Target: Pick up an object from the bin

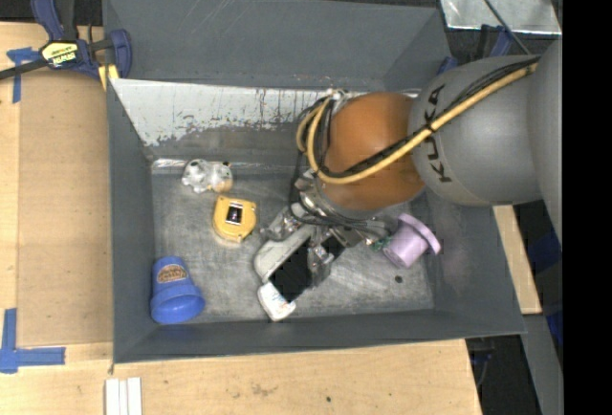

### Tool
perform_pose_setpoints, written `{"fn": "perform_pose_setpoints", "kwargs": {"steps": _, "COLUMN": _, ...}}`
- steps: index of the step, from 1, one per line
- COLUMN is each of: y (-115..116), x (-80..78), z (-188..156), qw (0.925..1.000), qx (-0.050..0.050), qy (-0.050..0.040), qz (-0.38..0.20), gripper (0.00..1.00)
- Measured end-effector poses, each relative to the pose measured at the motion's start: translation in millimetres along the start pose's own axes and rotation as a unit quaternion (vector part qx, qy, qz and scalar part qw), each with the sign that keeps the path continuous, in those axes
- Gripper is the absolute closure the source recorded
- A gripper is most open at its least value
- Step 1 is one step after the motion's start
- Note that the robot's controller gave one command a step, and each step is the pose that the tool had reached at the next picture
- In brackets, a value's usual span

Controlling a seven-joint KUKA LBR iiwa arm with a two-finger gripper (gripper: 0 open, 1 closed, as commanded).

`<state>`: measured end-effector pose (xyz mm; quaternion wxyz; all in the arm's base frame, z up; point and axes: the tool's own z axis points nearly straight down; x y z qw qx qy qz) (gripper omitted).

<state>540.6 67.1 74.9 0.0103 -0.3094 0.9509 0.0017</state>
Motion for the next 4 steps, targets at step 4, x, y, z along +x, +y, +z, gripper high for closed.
{"fn": "perform_pose_setpoints", "kwargs": {"steps": 4, "y": 25, "x": 5.6, "z": -160, "qw": 0.9999, "qx": -0.004, "qy": 0.0117, "qz": 0.007, "gripper": 1.0}}
